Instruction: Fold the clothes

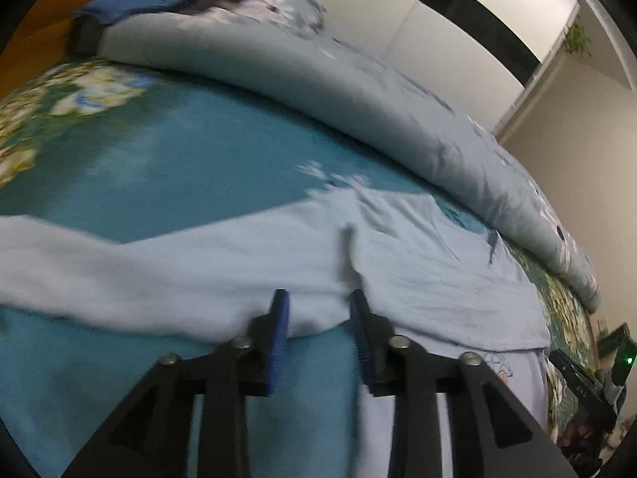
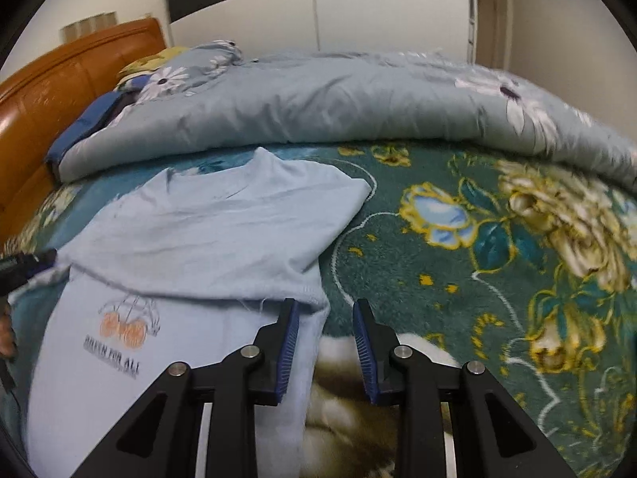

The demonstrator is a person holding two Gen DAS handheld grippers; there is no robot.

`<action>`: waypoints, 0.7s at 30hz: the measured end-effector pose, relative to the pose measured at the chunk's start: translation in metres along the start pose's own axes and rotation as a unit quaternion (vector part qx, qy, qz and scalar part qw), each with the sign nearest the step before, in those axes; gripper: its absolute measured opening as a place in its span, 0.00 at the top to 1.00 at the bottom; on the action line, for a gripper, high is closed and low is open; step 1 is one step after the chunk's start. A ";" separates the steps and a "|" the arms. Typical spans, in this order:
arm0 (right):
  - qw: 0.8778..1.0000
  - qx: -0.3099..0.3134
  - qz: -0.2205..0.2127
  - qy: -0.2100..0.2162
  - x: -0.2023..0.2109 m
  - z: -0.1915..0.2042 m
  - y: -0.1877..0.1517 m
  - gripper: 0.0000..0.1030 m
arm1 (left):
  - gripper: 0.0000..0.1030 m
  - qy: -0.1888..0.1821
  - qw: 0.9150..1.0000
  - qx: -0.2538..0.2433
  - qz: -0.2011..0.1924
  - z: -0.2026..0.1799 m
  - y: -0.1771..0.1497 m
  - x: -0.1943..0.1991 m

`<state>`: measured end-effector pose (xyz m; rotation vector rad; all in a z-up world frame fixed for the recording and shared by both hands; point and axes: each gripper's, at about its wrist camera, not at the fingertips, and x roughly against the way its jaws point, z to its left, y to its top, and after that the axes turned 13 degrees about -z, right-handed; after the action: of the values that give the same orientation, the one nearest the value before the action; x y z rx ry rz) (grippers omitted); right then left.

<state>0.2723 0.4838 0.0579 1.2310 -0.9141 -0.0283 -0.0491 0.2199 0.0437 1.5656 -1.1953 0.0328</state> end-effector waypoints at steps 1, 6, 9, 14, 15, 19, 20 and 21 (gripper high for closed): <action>1.000 0.007 0.002 -0.003 0.004 0.000 -0.002 0.70 | 0.67 0.012 1.000 0.011 -0.007 0.014 0.000 0.011; 1.000 0.008 0.002 -0.016 0.025 -0.012 -0.005 0.70 | 0.65 0.121 0.985 0.107 -0.055 0.109 -0.006 0.070; 1.000 0.002 -0.002 -0.028 0.040 -0.017 -0.004 0.70 | 0.65 0.173 0.965 0.184 -0.074 0.167 -0.012 0.097; 0.999 0.009 -0.004 -0.034 0.053 -0.011 -0.001 0.70 | 0.65 0.191 0.942 0.258 -0.098 0.218 -0.012 0.113; 0.999 0.013 -0.005 -0.033 0.056 -0.008 0.000 0.70 | 0.65 0.192 0.941 0.259 -0.101 0.220 -0.010 0.113; 0.999 0.026 -0.006 -0.031 0.062 0.001 0.003 0.70 | 0.66 0.192 0.943 0.253 -0.101 0.225 -0.003 0.107; 0.999 0.028 -0.006 -0.031 0.063 0.002 0.003 0.70 | 0.76 0.189 0.945 0.247 -0.105 0.223 -0.002 0.105; 0.999 0.030 -0.005 -0.030 0.064 0.004 0.004 0.70 | 0.84 0.191 0.945 0.244 -0.106 0.223 -0.001 0.104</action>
<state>0.3099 0.4515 0.0980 1.2958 -0.9661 -0.0473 -0.1179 -0.0145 0.0163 1.9982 -0.7364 0.5032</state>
